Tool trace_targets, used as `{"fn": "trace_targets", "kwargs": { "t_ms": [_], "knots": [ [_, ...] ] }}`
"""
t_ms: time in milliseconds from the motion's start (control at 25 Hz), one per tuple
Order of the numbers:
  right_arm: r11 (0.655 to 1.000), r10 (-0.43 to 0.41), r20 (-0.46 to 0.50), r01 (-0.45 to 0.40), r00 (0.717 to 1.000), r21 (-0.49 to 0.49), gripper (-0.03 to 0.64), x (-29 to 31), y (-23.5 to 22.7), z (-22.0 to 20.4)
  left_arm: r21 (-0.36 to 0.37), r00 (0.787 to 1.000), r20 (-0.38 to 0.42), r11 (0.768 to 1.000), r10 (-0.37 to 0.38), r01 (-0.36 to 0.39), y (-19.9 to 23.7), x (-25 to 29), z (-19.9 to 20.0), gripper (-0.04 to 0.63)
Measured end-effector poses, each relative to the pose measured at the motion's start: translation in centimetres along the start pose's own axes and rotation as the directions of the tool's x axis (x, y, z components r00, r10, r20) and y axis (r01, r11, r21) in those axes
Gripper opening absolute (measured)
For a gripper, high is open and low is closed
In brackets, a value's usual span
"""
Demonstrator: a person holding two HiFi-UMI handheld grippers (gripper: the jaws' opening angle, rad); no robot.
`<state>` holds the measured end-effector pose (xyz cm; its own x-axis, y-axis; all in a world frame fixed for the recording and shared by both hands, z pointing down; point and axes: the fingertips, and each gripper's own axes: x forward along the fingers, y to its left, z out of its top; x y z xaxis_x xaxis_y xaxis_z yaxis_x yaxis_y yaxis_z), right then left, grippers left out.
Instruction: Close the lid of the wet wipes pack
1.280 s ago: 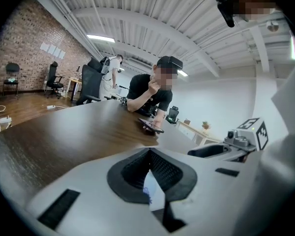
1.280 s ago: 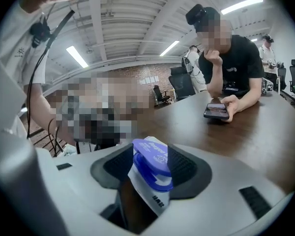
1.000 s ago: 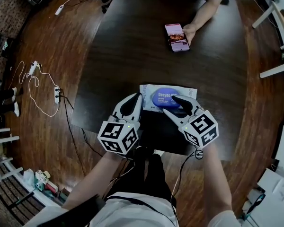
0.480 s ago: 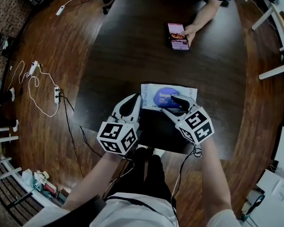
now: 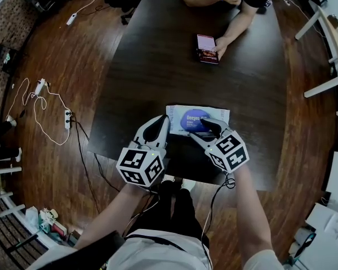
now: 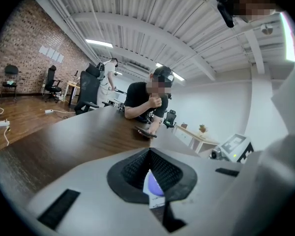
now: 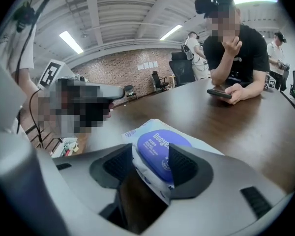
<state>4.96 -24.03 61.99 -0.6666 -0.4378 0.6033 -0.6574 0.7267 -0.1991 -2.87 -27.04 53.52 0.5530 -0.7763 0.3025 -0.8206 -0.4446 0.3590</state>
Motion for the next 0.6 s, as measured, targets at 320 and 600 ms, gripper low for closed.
{"fn": "trace_targets", "kwargs": {
  "t_ms": [320,600],
  "knots": [
    [0.976,-0.15,0.287,0.095,0.946,0.197,0.215,-9.2,1.5,6.3,0.034,0.996,0.059,0.997,-0.069,0.067,-3.0,-3.1,5.6,-0.002],
    [0.933,-0.338,0.465,0.225,0.818,0.281,0.103,-21.6,4.6,12.6,0.123,0.974,0.134,0.978,-0.184,0.168,-7.0,-8.1,12.0,-0.002]
  ]
}}
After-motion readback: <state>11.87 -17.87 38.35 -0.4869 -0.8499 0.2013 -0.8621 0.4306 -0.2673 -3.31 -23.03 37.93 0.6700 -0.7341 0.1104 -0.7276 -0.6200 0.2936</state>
